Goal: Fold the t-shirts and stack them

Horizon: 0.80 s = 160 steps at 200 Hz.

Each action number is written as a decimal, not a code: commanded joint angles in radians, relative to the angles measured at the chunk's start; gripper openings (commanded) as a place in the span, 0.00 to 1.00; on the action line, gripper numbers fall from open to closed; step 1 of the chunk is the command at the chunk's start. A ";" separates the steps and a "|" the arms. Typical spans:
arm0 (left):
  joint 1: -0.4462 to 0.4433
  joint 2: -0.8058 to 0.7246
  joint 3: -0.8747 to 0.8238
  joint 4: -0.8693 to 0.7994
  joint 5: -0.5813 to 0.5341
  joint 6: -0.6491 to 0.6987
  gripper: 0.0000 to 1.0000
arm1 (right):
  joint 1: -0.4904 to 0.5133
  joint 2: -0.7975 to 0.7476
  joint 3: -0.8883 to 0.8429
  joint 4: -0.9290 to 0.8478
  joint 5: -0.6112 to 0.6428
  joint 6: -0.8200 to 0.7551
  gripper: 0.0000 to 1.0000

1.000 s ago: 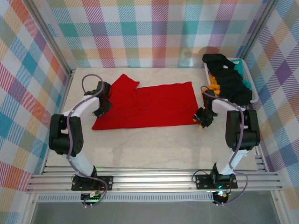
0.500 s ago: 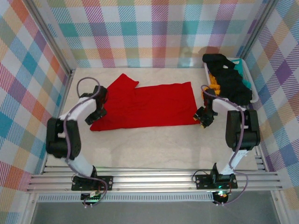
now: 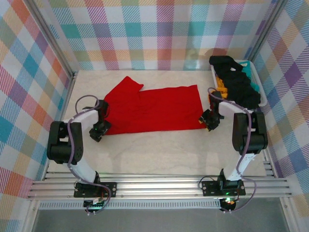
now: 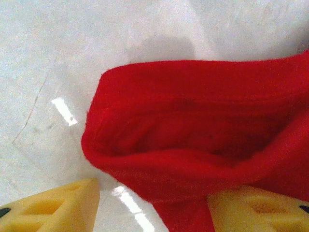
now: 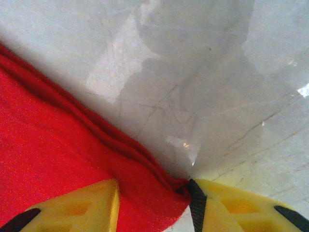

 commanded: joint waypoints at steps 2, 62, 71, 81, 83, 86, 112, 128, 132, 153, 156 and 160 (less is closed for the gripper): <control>0.009 0.013 0.026 0.072 -0.016 -0.037 0.56 | 0.006 0.045 -0.013 0.046 0.012 0.045 0.36; 0.007 -0.029 -0.022 0.071 0.008 -0.016 0.00 | 0.010 -0.020 -0.050 0.011 0.069 0.063 0.00; -0.002 -0.082 -0.050 0.044 0.000 -0.020 0.00 | 0.013 -0.069 -0.084 -0.010 0.078 0.066 0.00; -0.017 -0.146 -0.087 0.018 -0.016 -0.025 0.00 | 0.018 -0.125 -0.129 -0.032 0.086 0.074 0.00; -0.018 -0.155 -0.097 0.014 -0.019 -0.026 0.00 | 0.018 -0.134 -0.139 -0.038 0.087 0.077 0.00; -0.021 -0.176 -0.111 0.007 -0.020 -0.030 0.00 | 0.020 -0.150 -0.154 -0.048 0.088 0.078 0.00; -0.024 -0.315 -0.230 -0.014 -0.009 -0.085 0.00 | 0.021 -0.260 -0.293 -0.058 0.063 0.118 0.00; -0.023 -0.351 -0.289 0.003 0.013 -0.121 0.00 | 0.025 -0.287 -0.356 -0.041 0.037 0.147 0.00; -0.022 -0.350 -0.296 0.003 0.013 -0.127 0.02 | 0.025 -0.289 -0.364 -0.042 0.039 0.152 0.00; -0.023 -0.345 -0.292 -0.041 0.000 -0.145 0.40 | 0.028 -0.314 -0.362 -0.066 0.083 0.155 0.13; -0.022 -0.351 -0.288 -0.054 -0.007 -0.148 0.45 | 0.029 -0.324 -0.358 -0.071 0.092 0.152 0.17; -0.022 -0.362 -0.283 -0.067 -0.016 -0.149 0.51 | 0.030 -0.337 -0.350 -0.085 0.107 0.149 0.23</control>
